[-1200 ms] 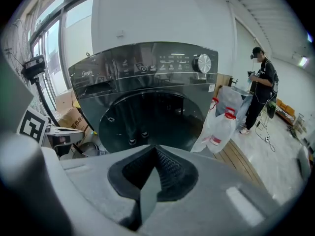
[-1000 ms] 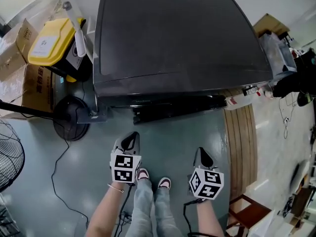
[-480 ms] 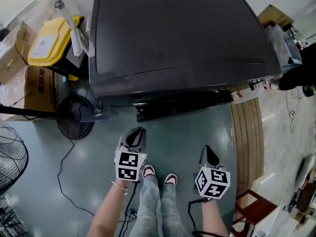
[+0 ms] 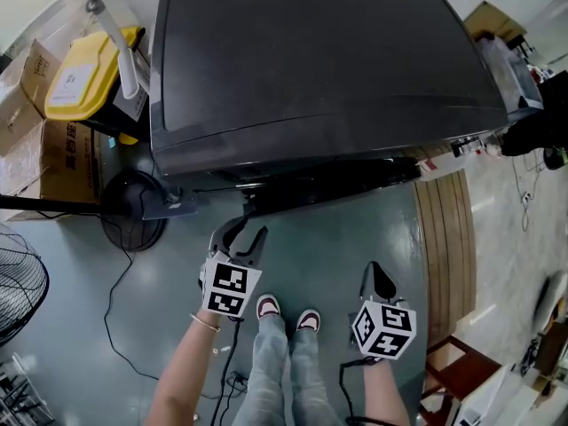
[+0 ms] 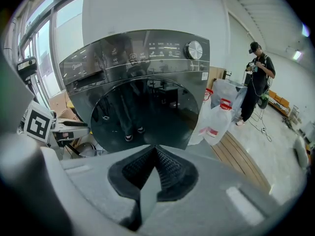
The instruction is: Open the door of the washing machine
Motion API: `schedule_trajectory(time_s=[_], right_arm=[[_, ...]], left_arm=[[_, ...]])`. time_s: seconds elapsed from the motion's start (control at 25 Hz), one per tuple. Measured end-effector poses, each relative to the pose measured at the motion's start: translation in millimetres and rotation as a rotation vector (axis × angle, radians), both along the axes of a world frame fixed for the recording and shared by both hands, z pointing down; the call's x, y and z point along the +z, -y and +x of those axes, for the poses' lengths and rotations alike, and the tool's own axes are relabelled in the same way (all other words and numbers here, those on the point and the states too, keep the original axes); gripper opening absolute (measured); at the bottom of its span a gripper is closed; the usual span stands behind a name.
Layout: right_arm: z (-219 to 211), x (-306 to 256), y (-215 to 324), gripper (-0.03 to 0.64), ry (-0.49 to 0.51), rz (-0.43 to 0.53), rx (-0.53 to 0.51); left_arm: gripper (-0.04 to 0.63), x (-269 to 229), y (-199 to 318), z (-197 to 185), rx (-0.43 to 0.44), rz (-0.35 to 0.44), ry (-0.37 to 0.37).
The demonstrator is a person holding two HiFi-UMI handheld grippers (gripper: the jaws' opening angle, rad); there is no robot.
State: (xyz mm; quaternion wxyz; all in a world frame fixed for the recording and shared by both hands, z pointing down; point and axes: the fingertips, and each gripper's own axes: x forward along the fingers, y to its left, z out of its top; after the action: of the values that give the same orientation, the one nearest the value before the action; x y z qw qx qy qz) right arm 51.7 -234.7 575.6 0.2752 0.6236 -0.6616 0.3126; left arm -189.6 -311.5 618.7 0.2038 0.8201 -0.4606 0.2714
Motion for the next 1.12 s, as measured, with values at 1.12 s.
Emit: schedule_trajectory(time_s=[1.12], right_arm=[[39.1, 24.1, -44.8, 0.005, 0.022, -0.02, 0.149]], left_arm=[[0.126, 15.1, 25.0, 24.4, 0.316, 0.093, -0.005]])
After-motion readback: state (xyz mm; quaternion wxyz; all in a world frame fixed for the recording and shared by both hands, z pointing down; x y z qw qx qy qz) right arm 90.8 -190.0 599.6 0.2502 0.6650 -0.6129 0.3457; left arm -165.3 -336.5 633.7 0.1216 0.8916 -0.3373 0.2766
